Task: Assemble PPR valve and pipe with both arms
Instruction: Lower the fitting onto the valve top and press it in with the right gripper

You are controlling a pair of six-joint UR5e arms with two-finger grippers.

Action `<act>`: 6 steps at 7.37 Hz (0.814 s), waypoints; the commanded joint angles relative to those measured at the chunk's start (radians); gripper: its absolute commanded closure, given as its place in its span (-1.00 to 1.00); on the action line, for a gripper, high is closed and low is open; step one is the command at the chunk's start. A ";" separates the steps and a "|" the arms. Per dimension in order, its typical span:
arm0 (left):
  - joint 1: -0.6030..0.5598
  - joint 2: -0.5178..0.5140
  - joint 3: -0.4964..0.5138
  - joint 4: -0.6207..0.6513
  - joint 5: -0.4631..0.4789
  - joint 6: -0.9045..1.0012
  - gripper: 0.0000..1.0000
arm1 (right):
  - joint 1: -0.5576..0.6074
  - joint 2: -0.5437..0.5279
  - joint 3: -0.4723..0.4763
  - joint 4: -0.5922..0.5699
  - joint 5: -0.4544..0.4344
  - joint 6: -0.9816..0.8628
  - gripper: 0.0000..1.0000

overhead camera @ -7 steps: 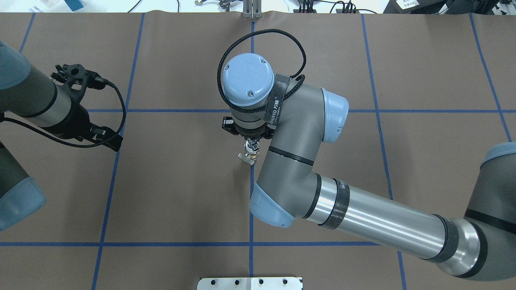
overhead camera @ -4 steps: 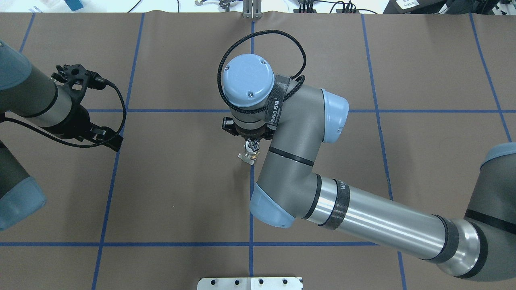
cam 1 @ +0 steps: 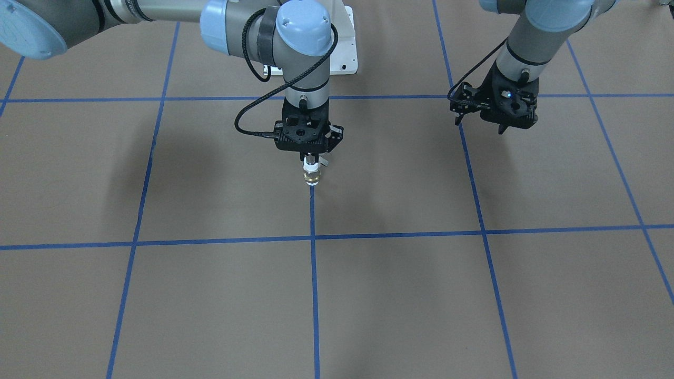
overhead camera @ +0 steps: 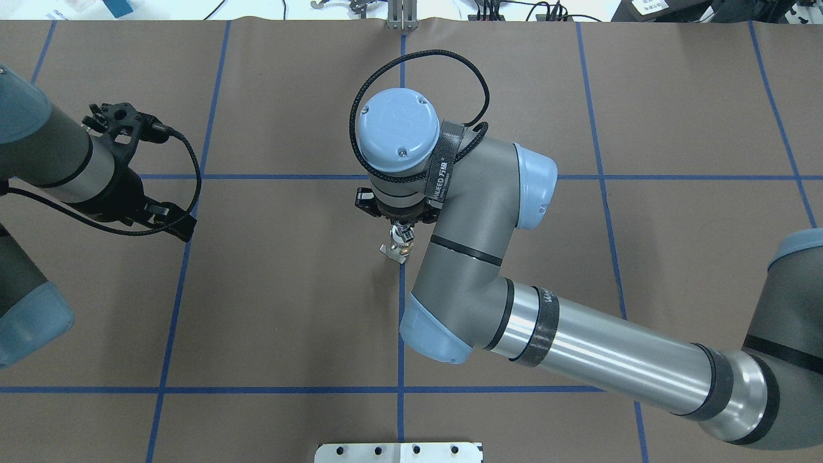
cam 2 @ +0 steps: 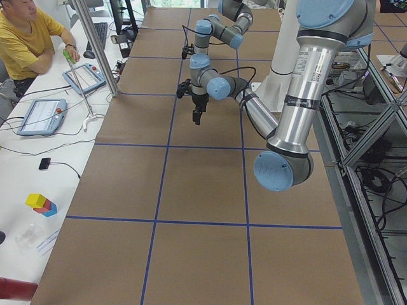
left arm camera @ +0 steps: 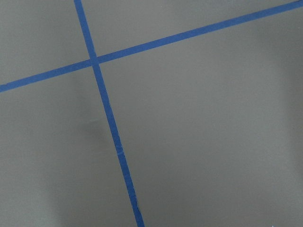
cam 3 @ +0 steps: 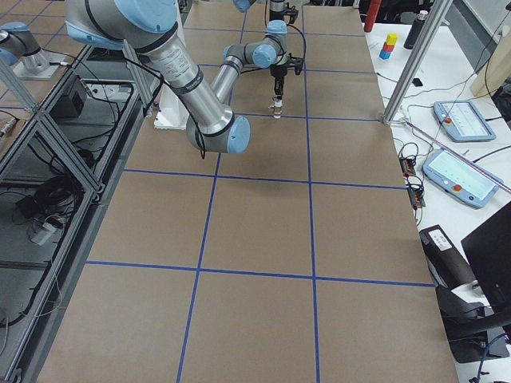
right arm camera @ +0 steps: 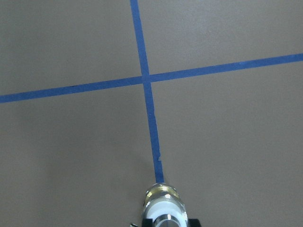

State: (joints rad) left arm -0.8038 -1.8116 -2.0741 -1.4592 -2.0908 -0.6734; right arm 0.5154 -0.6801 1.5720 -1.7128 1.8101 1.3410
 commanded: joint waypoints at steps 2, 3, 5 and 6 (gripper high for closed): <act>0.000 0.000 0.003 -0.001 0.000 0.000 -0.99 | 0.000 -0.012 0.000 0.016 -0.002 0.003 -0.96; 0.000 0.000 0.003 -0.001 0.000 0.000 -0.99 | 0.000 -0.012 0.000 0.016 -0.002 0.003 -0.97; 0.000 -0.002 0.002 -0.001 0.000 0.000 -0.99 | 0.000 -0.010 0.000 0.016 -0.003 0.003 -0.98; -0.001 -0.002 0.000 -0.001 0.000 0.000 -0.99 | 0.000 -0.013 0.002 0.015 -0.002 0.003 -0.98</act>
State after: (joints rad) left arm -0.8040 -1.8129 -2.0722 -1.4603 -2.0908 -0.6734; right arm 0.5154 -0.6912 1.5727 -1.6969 1.8079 1.3438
